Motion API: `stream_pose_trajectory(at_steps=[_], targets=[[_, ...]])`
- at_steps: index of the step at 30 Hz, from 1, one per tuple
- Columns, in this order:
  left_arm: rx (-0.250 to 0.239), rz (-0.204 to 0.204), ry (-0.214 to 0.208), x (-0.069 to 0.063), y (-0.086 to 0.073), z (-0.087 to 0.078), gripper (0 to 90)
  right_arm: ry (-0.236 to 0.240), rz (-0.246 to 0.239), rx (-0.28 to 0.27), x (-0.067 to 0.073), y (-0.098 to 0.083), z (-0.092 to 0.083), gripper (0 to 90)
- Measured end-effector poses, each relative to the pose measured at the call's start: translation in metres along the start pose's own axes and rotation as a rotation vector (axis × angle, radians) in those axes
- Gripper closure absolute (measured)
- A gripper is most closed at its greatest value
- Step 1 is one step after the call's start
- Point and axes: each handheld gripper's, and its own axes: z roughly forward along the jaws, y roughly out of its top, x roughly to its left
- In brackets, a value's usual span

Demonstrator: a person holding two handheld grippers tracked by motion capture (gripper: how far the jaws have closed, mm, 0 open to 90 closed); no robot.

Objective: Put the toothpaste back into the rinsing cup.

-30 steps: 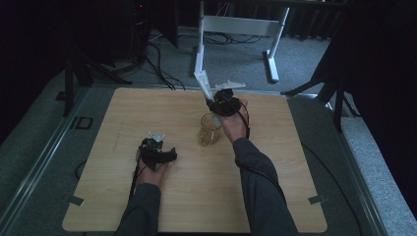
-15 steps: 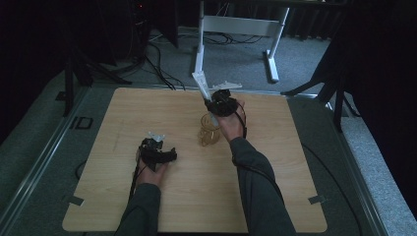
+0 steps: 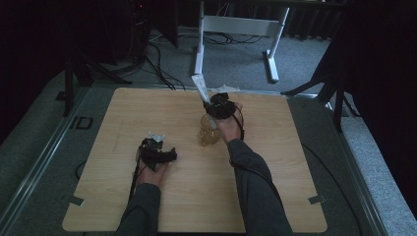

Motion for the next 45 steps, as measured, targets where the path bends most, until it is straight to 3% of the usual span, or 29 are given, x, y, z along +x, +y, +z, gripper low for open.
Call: stream_pose_trajectory(at_steps=[8, 20, 25, 28, 31, 40, 45], targets=[[0.0, 0.001, 0.0, 0.0, 0.0, 0.0, 12.7, 0.005, 0.045, -0.031, -0.005, -0.014, -0.003, 70.1], [-0.005, -0.005, 0.006, 0.0, 0.0, -0.001, 14.9, 0.007, 0.034, -0.027, -0.006, -0.023, -0.003, 69.8], [-0.032, 0.006, -0.008, -0.007, -0.001, -0.002, 31.4, 0.01, 0.035, -0.023, -0.006, -0.027, -0.002, 69.1], [-0.032, 0.011, -0.013, -0.013, 0.001, -0.001, 31.8, 0.012, 0.026, -0.018, -0.006, -0.027, -0.003, 68.7], [-0.018, 0.023, -0.021, -0.017, 0.004, -0.001, 38.4, 0.018, 0.018, -0.014, -0.007, -0.029, -0.005, 68.3], [-0.04, 0.046, -0.045, -0.019, 0.003, 0.001, 38.1, 0.035, 0.014, -0.024, -0.007, -0.033, -0.013, 66.6], [-0.039, 0.048, -0.05, -0.019, 0.003, 0.001, 35.9, 0.057, 0.016, -0.06, -0.006, -0.03, -0.023, 65.5]])
